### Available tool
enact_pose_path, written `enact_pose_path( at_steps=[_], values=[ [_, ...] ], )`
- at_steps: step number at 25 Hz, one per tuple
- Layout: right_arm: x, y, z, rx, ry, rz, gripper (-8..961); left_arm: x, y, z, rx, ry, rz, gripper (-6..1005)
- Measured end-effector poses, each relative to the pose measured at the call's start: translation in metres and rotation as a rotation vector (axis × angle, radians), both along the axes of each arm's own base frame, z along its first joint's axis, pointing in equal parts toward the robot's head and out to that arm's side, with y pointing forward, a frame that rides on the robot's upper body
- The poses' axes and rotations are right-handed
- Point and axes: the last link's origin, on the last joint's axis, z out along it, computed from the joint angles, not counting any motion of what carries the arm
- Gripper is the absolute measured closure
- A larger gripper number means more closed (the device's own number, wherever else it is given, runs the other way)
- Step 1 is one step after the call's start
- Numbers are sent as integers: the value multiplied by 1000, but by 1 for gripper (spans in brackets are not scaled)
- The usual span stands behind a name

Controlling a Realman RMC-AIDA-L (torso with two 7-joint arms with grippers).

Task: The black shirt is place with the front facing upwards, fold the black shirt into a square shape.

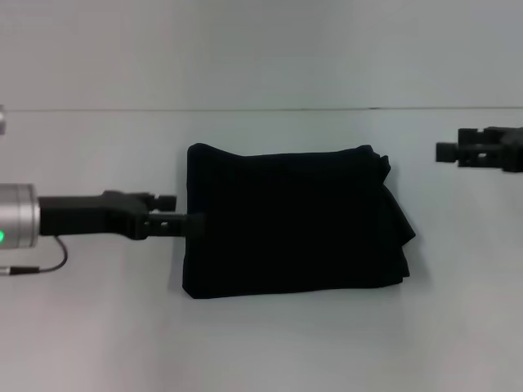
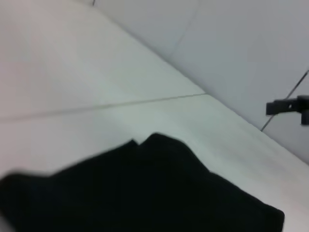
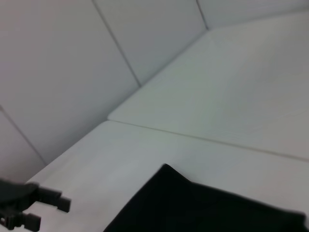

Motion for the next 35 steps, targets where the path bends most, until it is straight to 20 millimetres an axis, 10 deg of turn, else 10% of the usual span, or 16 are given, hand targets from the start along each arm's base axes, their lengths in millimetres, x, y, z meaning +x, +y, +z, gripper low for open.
enact_pose_path(
  at_steps=[10, 35],
  values=[
    [4, -14, -36, 75, -27, 136, 104, 24, 22, -6, 2, 100, -131, 43],
    [-10, -17, -81, -33, -148, 265, 103, 52, 24, -19, -91, 32, -115, 51]
  ],
)
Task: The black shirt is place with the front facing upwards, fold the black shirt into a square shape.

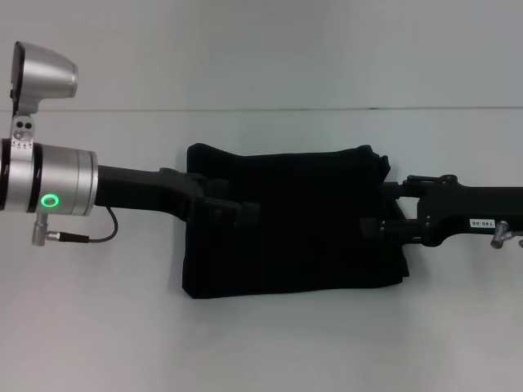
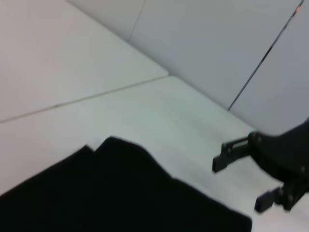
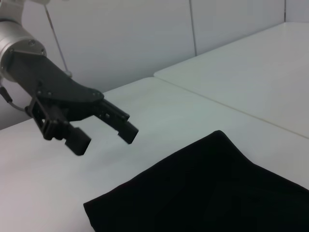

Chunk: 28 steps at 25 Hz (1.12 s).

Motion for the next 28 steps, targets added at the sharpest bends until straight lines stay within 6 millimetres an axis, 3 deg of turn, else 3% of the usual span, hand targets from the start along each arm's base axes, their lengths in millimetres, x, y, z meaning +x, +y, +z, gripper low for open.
enact_pose_path(
  at_steps=[28],
  values=[
    [-3, -2, 4, 22, 57, 15, 102, -9, 1, 0, 36, 9, 35, 53]
  ],
)
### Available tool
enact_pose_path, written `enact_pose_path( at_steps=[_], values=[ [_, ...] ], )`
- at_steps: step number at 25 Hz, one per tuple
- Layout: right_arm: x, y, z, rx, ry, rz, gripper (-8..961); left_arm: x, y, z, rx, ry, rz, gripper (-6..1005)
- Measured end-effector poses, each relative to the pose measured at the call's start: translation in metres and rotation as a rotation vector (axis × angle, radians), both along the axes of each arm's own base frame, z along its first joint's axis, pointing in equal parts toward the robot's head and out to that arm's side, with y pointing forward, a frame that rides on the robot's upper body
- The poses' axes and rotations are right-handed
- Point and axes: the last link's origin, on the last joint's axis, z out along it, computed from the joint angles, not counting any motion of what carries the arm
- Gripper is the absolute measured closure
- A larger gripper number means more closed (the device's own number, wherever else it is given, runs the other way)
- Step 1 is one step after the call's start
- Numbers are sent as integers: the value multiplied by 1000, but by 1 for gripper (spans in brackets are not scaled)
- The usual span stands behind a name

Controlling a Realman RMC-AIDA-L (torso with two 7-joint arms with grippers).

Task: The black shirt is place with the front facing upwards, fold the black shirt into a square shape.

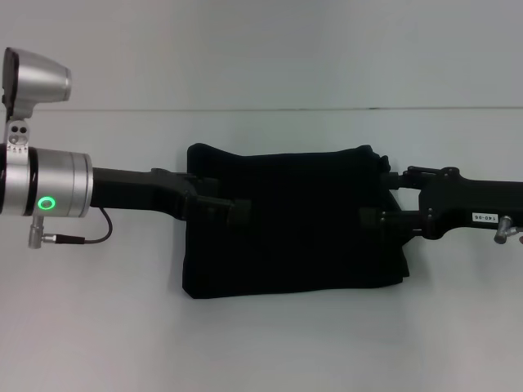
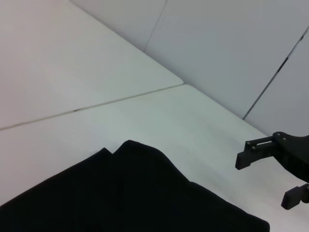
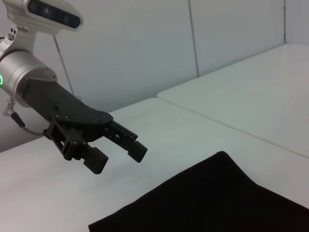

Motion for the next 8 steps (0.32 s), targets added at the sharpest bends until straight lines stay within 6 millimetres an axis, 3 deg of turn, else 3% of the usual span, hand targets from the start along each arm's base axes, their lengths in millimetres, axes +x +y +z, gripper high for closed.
enact_pose_path(
  at_steps=[8],
  values=[
    [0, 0, 0, -9, -1, -7, 103, -1, 1, 0, 5, 12, 4, 53]
  ],
)
